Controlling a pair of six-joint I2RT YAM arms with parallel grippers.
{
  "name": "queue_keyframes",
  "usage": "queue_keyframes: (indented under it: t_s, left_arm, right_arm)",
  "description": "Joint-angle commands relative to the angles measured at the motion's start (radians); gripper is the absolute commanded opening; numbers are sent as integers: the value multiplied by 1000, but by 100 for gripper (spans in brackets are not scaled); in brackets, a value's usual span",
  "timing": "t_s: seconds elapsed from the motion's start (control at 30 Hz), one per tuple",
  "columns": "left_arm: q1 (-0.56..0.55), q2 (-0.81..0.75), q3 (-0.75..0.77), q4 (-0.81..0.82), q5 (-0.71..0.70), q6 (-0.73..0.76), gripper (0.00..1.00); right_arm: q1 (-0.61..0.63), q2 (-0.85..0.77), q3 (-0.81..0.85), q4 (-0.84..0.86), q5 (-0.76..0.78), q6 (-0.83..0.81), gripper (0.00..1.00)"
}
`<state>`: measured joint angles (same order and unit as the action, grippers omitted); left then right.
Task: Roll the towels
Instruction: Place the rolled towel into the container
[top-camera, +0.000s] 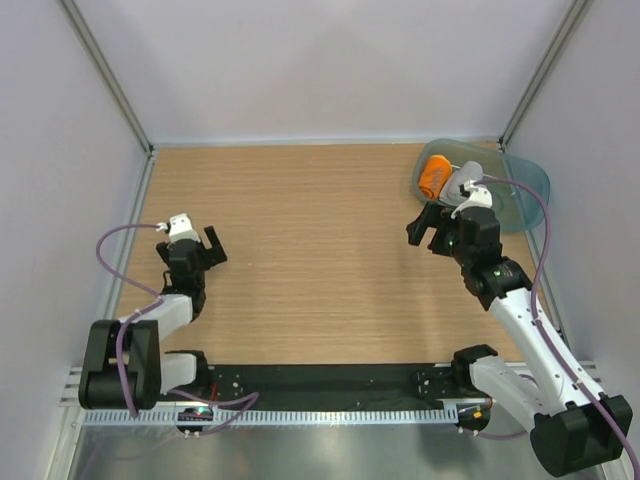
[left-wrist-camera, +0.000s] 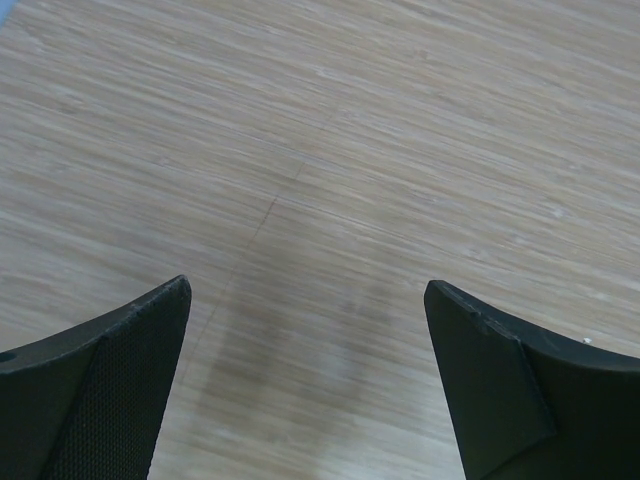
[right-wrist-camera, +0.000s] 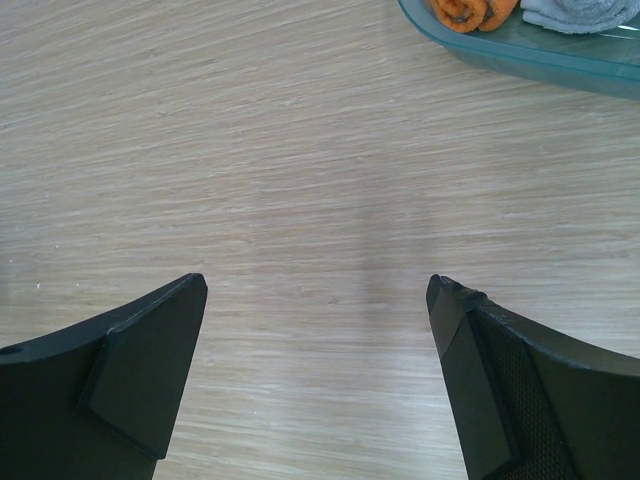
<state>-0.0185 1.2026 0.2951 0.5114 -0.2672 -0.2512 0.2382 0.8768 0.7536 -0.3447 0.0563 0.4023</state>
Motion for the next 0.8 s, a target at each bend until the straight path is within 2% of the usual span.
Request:
queue_keyframes:
  t_s: [0.0,0.17,0.2,0.23,0.3,0.33,0.37,0.4,0.47,0.77]
  left_arm:
    - [14,93,73,167,123,-11,100]
    - [14,161,93,235,115,111,100]
    - [14,181,85,268,114,99,100]
    - [14,262,75,403,131,84,100]
    - [14,261,64,388,215,133,100]
    - [14,267,27,409,183,124,100]
    - [14,291,-3,564,162,116,100]
    - [14,308,-14,587,145,115,100]
    - [12,279,16,485,160,122,100]
    - [9,284,6,512,160,125,100]
  right_arm:
    - [6,-10,-2,55,14,-22,100]
    - [6,-32,-8,55,23,-31,100]
    - [4,-35,-11,58,25,-34,100]
    - [6,-38,-16,59,22,-36,100]
    - [4,-45,-17,64,17,-40,100]
    - [6,-48,-17,61,23,-43,100]
    - [4,-52,-17,59,22,-42,100]
    - [6,-53,-19,62,30,-43,100]
    - [6,-55,-23,65,33,-45,100]
    - [6,-90,-36,73,62,-54,100]
